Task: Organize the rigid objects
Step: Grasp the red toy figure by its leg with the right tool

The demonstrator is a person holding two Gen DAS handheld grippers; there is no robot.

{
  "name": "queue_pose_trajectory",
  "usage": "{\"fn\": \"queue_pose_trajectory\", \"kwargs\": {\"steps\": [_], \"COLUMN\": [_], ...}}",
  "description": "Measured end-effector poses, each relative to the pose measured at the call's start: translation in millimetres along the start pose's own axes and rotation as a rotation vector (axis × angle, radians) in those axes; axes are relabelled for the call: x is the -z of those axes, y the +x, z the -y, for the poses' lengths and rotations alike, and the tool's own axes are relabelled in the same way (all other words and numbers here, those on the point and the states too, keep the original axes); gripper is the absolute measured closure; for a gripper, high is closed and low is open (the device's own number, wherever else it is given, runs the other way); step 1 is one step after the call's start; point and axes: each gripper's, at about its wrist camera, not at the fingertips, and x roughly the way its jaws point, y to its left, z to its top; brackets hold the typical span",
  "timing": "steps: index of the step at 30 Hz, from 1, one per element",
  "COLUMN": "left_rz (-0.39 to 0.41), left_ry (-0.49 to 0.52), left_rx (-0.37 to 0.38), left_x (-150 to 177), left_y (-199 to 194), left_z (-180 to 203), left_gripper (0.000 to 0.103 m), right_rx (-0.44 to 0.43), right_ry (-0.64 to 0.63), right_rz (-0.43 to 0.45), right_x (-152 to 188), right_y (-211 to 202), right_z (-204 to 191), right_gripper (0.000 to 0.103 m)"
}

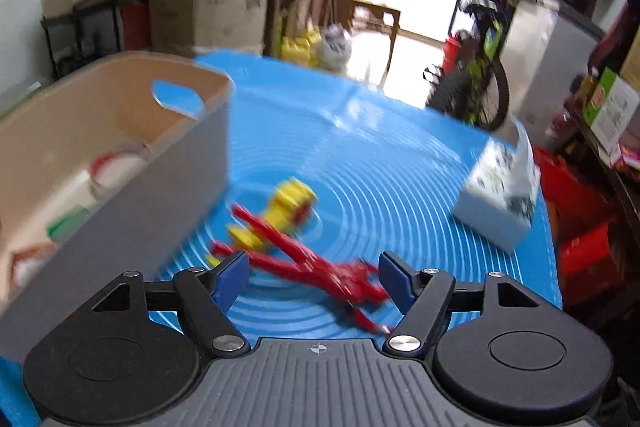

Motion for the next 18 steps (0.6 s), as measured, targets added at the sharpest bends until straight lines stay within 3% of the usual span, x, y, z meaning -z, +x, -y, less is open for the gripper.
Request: {"fn": "queue_pose_trajectory", "kwargs": {"steps": [7,18], "left_rz": [-0.001,-0.004], "left_ry": [-0.002,-0.003], "left_rx": [0.001,0.001], "left_x": [0,1], "left_y": [0,2], "left_z": [0,-1], "left_gripper": [0.087,0.087], "right_rx": [0.041,0.046], "right_ry": [-0.008,0.007], "right_rz": [-0.064,-0.071], "right_x": [17,29], "right_y": [31,70], "right_z": [19,29], "right_gripper": [0.024,0.023]}}
